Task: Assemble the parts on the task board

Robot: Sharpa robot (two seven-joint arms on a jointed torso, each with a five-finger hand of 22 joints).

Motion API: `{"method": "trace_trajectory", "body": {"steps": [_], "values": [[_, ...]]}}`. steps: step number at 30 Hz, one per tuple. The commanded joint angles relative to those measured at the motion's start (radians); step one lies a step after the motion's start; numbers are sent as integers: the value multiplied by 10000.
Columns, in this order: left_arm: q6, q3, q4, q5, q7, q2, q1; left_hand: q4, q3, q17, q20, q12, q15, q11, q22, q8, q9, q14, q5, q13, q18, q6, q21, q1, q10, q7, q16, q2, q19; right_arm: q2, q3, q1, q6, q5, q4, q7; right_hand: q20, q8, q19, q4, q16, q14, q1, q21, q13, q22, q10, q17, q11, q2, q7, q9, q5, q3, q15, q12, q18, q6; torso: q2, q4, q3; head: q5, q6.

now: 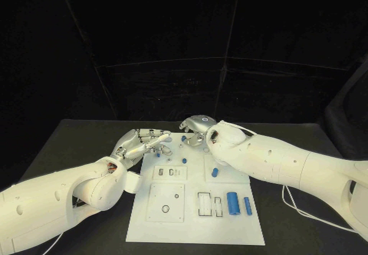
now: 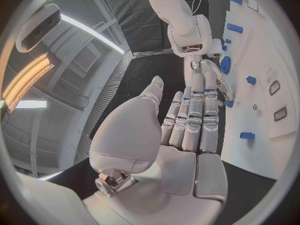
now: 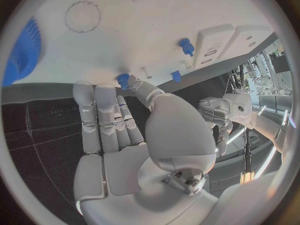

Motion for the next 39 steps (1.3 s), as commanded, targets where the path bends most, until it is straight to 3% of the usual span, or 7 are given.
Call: {"method": "trace_trajectory", "body": {"steps": [1, 5, 11, 16, 19, 26, 39], "values": [[186, 9, 9, -43, -43, -4, 18, -66, 25, 17, 45, -51, 35, 6, -18, -56, -11, -16, 45, -18, 22, -36, 55, -12, -56, 23, -75, 130, 46, -233, 6, 35, -317, -122, 308, -209, 66, -13, -163, 137, -315, -59, 167, -310, 51, -424, -236, -402, 53, -53, 194, 22, 3, -347, 35, 212, 134, -308, 0, -14, 10, -6, 13], [206, 9, 20, -42, -57, -57, 18, -70, 25, 22, 47, -57, 37, 8, -19, -61, -11, -18, 45, -19, 22, -42, 54, -14, -63, 25, -80, 134, 43, -843, 7, 36, -728, 78, 969, -180, -2, 278, 237, 309, 87, 258, 345, -69, 113, -7, 233, 25, -79, 62, 72, 204, 106, -556, -44, 691, 64, 1210, -4, -49, 13, 14, 23], [276, 8, 55, -6, -71, -155, 18, -82, 25, 37, 53, -77, 45, 14, -24, -77, -11, -36, 45, -22, 20, -61, 47, -22, -85, 26, -103, 147, 31, -2226, 43, 41, -1142, 1326, 2273, -138, -152, 527, 1119, 667, 1171, 734, 160, 798, 308, 1417, 1596, 1300, -361, 128, -101, 279, 383, -610, -253, 1520, -193, 1939, -18, -116, 27, 1, 49], [301, 8, 68, 9, -76, -205, 19, -82, 25, 37, 53, -77, 45, 14, -24, -77, -11, -36, 45, -22, 20, -61, 47, -22, -85, 26, -103, 147, 31, -3188, 209, 47, -560, 2372, 2956, -421, -580, 475, 2041, 1275, 2400, 1072, -329, 1823, 1213, 3049, 3391, 2772, -907, -282, -506, 214, 978, -1291, -695, 2971, -449, 2054, -26, -184, 45, -48, 75], [313, 8, 60, 13, -80, -214, 19, -82, 25, 37, 53, -77, 45, 14, -24, -77, -11, -36, 45, -22, 20, -61, 47, -22, -85, 26, -103, 147, 31, -3588, 249, 50, -12, 2650, 3121, -676, -622, 385, 2477, 1577, 3023, 1195, -456, 2334, 1968, 3956, 3755, 3547, -953, -447, -559, 160, 1138, -1836, -736, 3853, -644, 1875, -34, -217, 56, -45, 77], [342, 7, 17, 16, -88, -191, 18, -101, 32, 52, 60, -91, 52, 16, -33, -87, -8, -61, 46, -21, 19, -70, 36, -19, -95, 25, -132, 171, 11, -3969, 279, 53, 895, 2480, 3180, -1240, -519, 371, 2925, 2769, 4356, 1253, 459, 3103, 5501, 5249, 2606, 5178, -870, -170, -403, 154, 1307, -3801, -606, 6975, -852, 1460, -8, -184, 54, -87, 70], [390, 6, -73, 17, -117, -119, 17, -121, 50, 68, 63, -99, 53, 15, -38, -92, -5, -70, 46, -20, 21, -70, 30, -5, -95, 22, -151, 205, 0, -3596, 287, 54, 1564, 1970, 2803, -1741, -459, 434, 3102, 3073, 4876, 1327, 1088, 3364, 7435, 5750, 2889, 5948, -798, -52, -402, 151, 1656, -4122, -587, 8524, -935, 1339, 2, -155, 35, -112, 15]]}}
